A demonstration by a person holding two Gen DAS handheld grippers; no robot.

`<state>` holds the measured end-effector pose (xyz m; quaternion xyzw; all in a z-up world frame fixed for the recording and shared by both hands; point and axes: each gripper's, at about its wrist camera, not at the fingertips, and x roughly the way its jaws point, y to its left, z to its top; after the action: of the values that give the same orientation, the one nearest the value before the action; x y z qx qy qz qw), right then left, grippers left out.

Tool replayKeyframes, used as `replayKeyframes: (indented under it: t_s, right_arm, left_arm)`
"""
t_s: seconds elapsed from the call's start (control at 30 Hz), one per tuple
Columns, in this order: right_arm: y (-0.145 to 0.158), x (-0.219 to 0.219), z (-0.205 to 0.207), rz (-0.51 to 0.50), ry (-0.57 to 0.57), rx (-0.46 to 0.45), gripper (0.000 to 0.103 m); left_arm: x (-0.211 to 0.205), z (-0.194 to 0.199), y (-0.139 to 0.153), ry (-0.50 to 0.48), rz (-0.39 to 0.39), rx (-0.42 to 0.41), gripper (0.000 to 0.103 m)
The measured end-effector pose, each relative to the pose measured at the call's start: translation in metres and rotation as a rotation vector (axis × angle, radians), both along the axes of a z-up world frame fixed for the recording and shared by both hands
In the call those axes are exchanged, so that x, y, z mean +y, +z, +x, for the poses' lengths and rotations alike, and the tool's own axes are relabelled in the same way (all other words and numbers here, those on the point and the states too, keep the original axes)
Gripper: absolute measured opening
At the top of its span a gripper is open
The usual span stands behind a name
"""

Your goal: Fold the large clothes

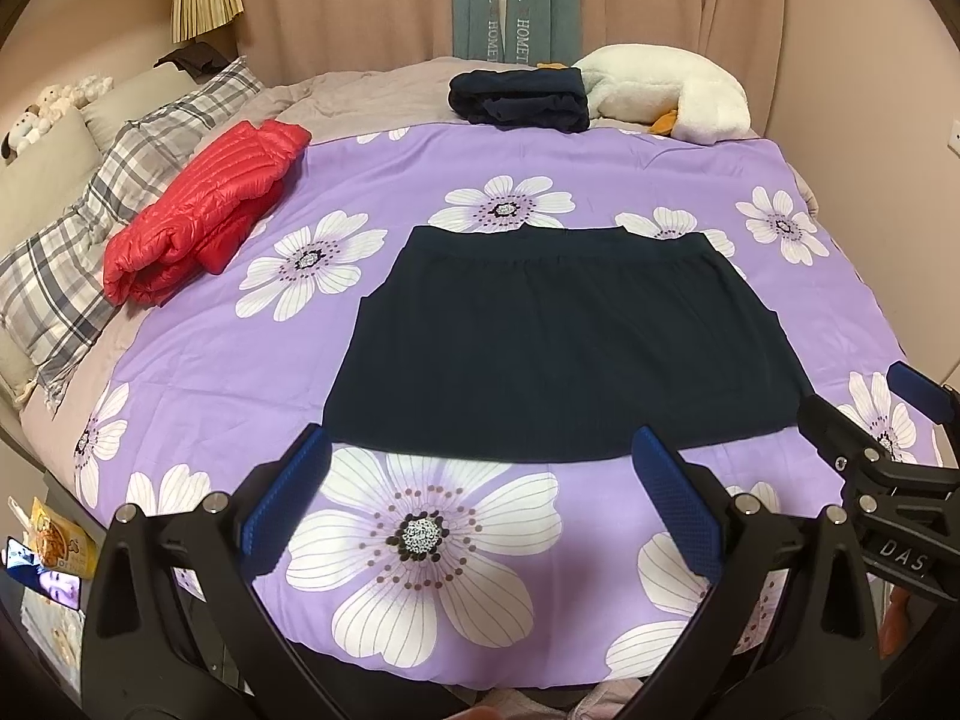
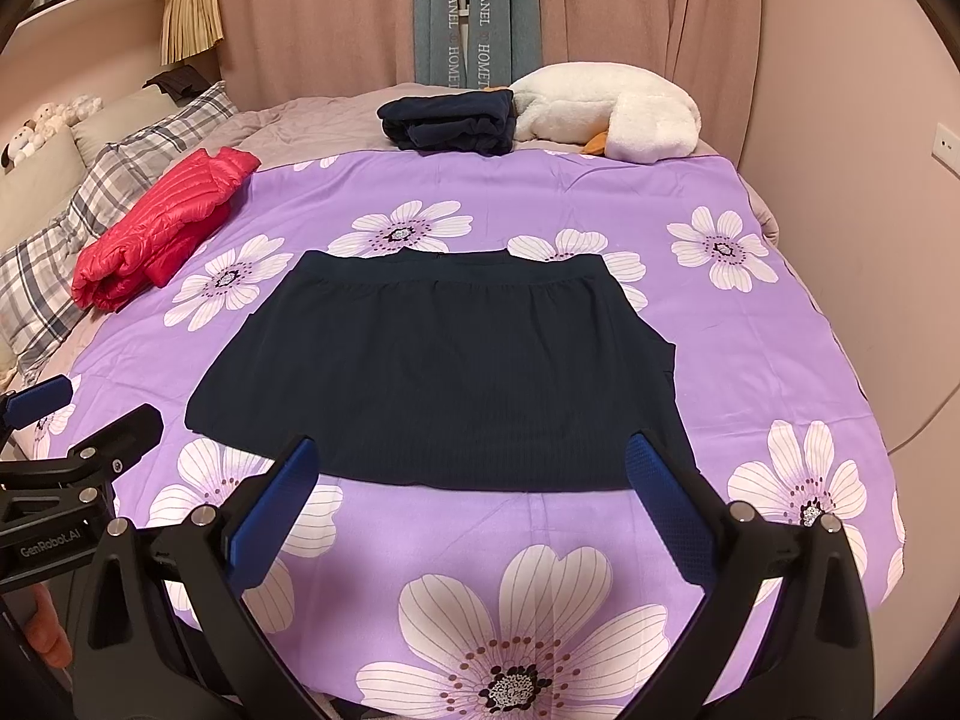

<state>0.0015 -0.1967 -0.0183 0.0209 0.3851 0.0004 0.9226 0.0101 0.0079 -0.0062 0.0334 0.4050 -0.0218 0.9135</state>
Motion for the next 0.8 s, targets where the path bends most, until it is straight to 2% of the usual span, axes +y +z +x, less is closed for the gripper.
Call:
replayKeyframes:
  t_s: [0.8]
  right_arm:
    - [0.006, -0.001, -0.003, -0.003, 0.003, -0.009, 0.102]
  left_arm:
    - [-0.004, -0.002, 0.009, 0.01, 0.017, -0.013, 0.101]
